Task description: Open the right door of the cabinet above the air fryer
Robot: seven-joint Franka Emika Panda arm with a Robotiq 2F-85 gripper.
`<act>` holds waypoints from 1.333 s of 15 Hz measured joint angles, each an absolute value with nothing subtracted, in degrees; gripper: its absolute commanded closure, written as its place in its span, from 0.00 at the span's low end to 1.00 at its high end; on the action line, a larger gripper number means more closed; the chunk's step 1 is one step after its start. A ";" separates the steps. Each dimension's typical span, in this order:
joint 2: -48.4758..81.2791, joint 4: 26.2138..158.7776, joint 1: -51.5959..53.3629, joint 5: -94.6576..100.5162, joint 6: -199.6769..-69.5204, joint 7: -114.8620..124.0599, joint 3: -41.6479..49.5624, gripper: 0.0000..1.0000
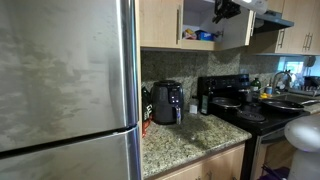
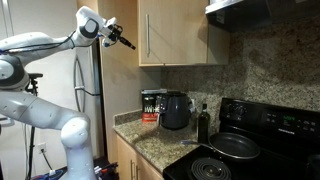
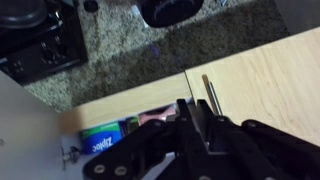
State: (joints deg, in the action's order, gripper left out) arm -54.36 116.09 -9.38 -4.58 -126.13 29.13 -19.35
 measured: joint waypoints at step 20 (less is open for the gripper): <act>-54.07 105.21 -24.08 23.48 -126.60 22.89 -5.15 0.96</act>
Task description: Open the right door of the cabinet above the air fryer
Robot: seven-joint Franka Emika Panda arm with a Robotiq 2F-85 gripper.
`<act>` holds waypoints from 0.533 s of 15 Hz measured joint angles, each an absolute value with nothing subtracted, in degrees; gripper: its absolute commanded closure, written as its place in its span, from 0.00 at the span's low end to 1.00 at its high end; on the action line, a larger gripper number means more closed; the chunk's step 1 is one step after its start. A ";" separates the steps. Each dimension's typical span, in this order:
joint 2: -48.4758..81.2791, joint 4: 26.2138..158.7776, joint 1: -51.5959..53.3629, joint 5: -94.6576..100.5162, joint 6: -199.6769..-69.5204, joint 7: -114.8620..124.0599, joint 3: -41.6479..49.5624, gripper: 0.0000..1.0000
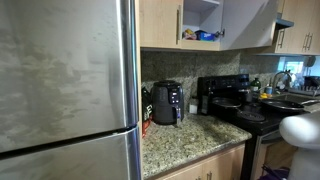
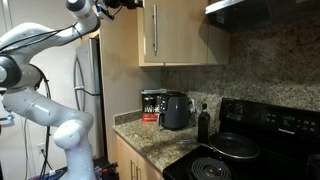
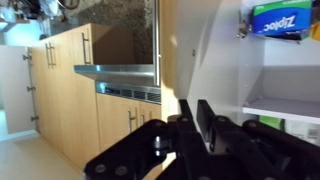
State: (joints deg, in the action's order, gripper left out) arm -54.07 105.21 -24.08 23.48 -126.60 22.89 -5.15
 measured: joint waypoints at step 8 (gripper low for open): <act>-64.90 124.94 -24.69 13.96 -122.23 32.65 -1.21 0.69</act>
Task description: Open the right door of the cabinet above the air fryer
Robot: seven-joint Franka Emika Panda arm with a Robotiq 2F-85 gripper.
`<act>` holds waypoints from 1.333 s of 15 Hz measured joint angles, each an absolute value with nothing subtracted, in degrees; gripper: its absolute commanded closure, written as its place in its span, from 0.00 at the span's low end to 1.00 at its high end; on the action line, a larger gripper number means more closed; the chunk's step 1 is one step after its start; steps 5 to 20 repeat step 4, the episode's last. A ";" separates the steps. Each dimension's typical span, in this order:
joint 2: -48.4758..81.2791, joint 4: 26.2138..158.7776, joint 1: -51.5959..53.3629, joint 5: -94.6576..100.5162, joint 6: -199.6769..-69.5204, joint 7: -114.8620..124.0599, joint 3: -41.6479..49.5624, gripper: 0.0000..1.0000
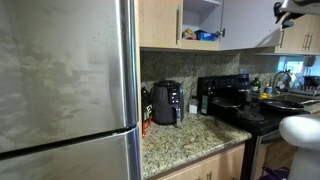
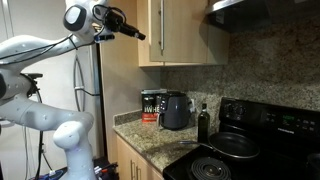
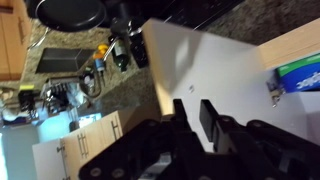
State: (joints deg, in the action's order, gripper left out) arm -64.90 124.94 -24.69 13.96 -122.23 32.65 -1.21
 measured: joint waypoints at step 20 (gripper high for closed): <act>-66.77 128.36 -23.07 8.30 -122.25 39.75 -7.98 0.51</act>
